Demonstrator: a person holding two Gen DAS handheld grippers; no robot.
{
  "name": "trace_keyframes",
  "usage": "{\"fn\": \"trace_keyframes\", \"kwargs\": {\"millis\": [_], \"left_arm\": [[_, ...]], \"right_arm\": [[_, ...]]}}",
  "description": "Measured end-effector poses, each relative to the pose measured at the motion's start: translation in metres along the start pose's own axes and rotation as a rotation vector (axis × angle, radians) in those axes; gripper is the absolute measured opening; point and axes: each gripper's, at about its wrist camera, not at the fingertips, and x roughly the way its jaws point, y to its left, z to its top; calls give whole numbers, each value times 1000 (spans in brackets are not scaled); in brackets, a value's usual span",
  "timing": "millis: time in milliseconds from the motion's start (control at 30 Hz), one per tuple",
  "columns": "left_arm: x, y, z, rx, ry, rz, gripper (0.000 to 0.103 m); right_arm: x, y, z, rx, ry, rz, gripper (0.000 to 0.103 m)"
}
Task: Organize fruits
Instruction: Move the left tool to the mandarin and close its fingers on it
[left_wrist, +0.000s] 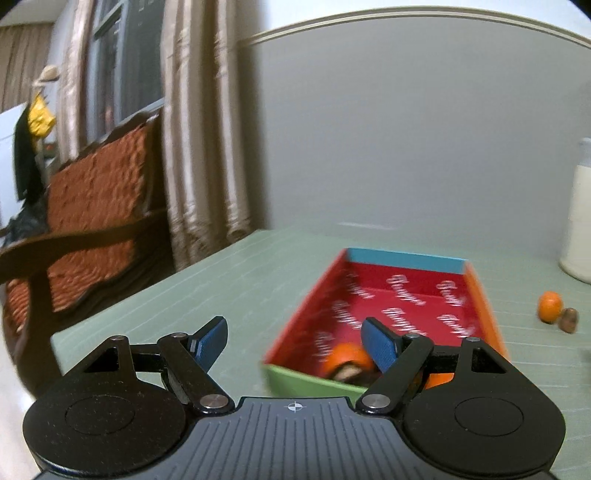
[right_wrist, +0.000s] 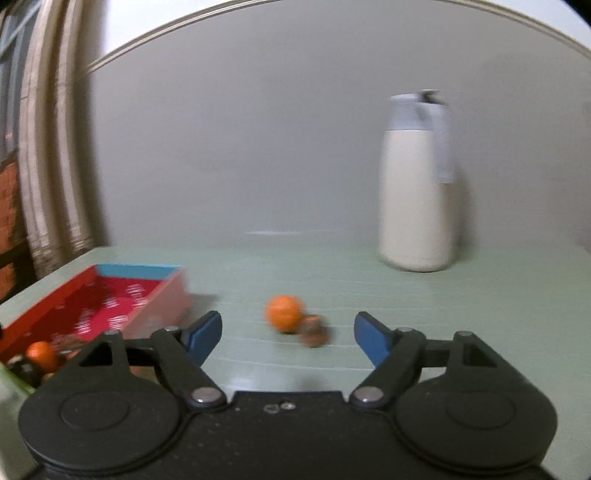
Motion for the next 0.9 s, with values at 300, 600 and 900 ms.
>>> {"fn": "trace_keyframes", "kwargs": {"millis": [300, 600, 900], "left_arm": [[-6, -55, 1, 92, -20, -106, 79], [-15, -99, 10, 146, -18, -204, 79], [-28, -152, 27, 234, -35, -329, 79]], "right_arm": [[-5, -58, -11, 80, 11, -173, 82], [-12, -96, -20, 128, 33, -276, 92], [-20, -125, -24, 160, 25, -332, 93]]}}
